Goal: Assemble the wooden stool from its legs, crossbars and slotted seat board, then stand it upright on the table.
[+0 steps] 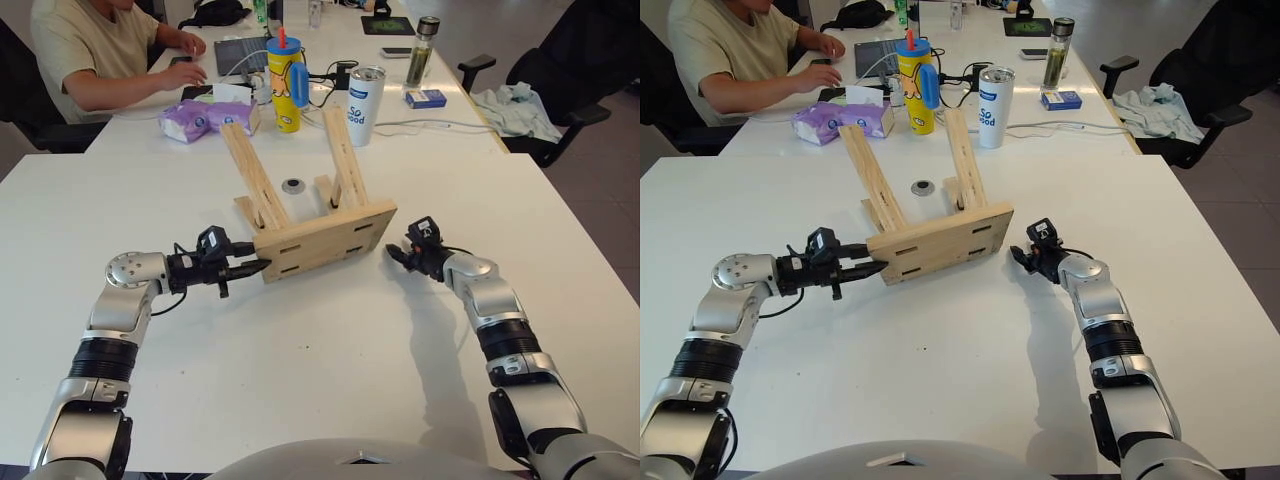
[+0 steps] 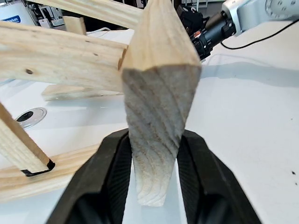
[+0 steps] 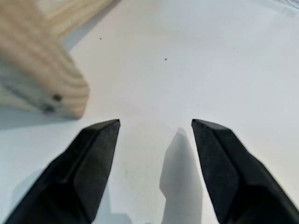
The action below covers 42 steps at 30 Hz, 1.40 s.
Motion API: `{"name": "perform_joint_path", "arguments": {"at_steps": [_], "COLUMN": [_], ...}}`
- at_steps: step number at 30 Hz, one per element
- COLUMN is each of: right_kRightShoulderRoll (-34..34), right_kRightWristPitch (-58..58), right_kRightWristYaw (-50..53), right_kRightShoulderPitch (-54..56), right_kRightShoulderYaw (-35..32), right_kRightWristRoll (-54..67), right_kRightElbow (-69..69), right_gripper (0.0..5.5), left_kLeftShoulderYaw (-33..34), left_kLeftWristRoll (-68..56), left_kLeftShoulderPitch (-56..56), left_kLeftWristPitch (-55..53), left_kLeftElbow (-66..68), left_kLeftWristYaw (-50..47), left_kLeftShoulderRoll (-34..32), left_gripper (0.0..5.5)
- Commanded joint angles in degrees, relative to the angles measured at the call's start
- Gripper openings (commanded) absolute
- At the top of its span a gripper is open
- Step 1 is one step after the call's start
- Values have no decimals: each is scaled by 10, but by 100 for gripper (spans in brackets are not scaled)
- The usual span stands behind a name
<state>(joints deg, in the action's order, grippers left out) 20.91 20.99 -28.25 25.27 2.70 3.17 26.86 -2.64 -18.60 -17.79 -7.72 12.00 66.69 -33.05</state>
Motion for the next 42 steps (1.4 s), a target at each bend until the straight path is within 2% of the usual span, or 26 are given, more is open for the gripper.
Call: {"name": "perform_joint_path", "arguments": {"at_steps": [1,3,5,7,9,12,16,21,26,32,33,37,42], "right_kRightShoulderRoll": [-9,-16,-24,-33,-41,-49,-59,-64,-65,-55,-54,-50,-59], "right_kRightWristPitch": [23,37,51,69,86,139,184,202,211,206,204,197,193], "right_kRightWristYaw": [6,9,18,37,49,71,82,97,101,88,86,79,71], "right_kRightShoulderPitch": [-10,-27,-39,-46,-48,-40,-31,-6,11,22,21,19,21], "right_kRightShoulderYaw": [-17,-22,-20,-23,-32,-43,-60,-63,-57,-38,-36,-29,-17], "right_kRightWristRoll": [13,21,23,24,32,37,59,62,60,51,50,48,48], "right_kRightElbow": [26,20,11,2,-5,-13,-34,-34,-37,-25,-23,-13,-8], "right_gripper": [285,285,285,285,285,285,285,285,285,285,285,285,285], "left_kLeftShoulderYaw": [59,111,176,225,256,292,320,343,344,321,334,400,452], "left_kLeftWristRoll": [-156,-275,-431,-571,-670,-677,-584,-497,-428,-365,-372,-402,-409], "left_kLeftShoulderPitch": [-38,-79,-145,-215,-274,-355,-413,-343,-333,-294,-291,-298,-315], "left_kLeftWristPitch": [-197,-316,-407,-447,-443,-429,-392,-341,-283,-244,-235,-192,-164], "left_kLeftElbow": [-112,-160,-166,-128,-81,8,181,359,480,527,527,547,570], "left_kLeftWristYaw": [-32,-93,-204,-323,-424,-530,-621,-623,-572,-487,-478,-464,-461], "left_kLeftShoulderRoll": [7,21,39,46,45,42,15,1,0,-17,-20,-26,-31], "left_gripper": [133,133,133,133,133,133,132,131,135,135,173,240,328]}}
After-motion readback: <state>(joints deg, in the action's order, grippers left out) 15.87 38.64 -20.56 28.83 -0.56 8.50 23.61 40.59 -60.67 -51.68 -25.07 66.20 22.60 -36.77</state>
